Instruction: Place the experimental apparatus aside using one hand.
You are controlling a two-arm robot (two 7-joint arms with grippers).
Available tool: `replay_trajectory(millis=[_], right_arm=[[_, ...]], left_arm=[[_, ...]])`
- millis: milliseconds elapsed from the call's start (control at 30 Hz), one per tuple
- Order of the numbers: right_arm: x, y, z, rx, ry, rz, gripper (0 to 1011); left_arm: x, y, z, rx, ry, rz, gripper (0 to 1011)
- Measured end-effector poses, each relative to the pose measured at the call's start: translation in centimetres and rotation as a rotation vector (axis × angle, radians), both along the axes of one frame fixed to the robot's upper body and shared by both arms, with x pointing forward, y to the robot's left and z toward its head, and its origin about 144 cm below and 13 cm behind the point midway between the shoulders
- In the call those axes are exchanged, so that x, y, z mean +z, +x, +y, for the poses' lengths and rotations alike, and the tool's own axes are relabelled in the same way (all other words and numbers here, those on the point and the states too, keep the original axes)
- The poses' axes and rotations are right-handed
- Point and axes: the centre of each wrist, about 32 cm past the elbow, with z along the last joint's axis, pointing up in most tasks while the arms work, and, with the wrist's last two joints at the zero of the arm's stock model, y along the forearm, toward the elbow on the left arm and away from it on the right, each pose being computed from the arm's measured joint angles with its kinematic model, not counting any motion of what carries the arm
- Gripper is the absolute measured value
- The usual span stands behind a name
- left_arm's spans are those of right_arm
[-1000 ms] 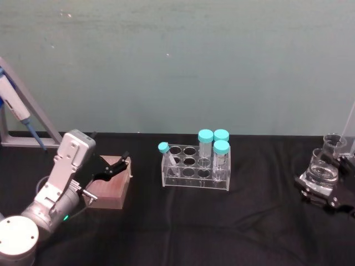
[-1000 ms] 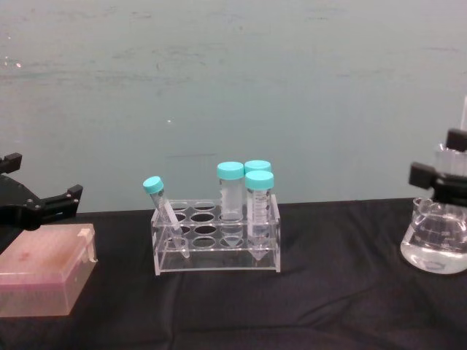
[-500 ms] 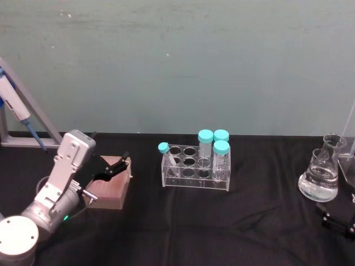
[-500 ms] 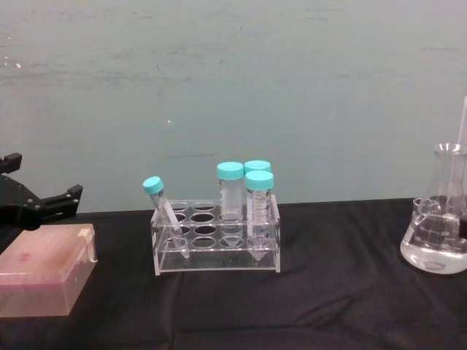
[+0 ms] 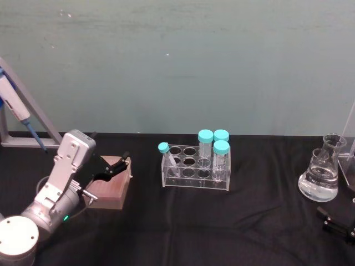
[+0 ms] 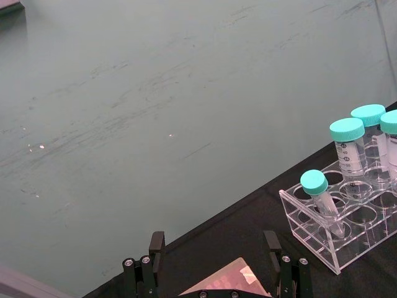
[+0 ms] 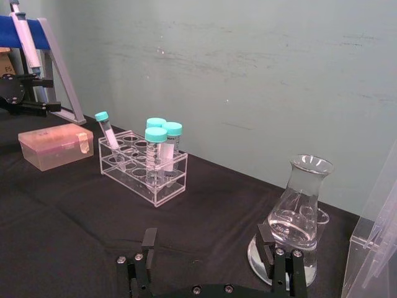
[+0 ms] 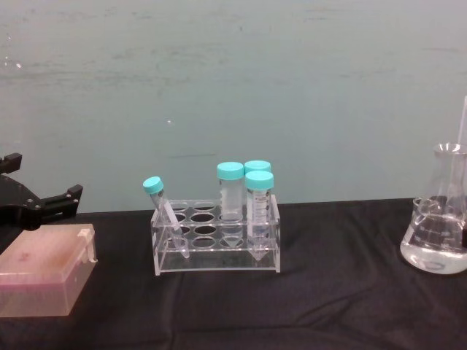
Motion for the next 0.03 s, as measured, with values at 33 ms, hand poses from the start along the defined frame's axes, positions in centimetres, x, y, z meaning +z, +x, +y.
replay_trajectory(millis=[33], right_arm=[[0.01, 0.01, 0.0, 0.0, 0.0, -0.001, 1000]], left_arm=[[0.0, 0.0, 0.0, 0.0, 0.0, 0.0, 1000]])
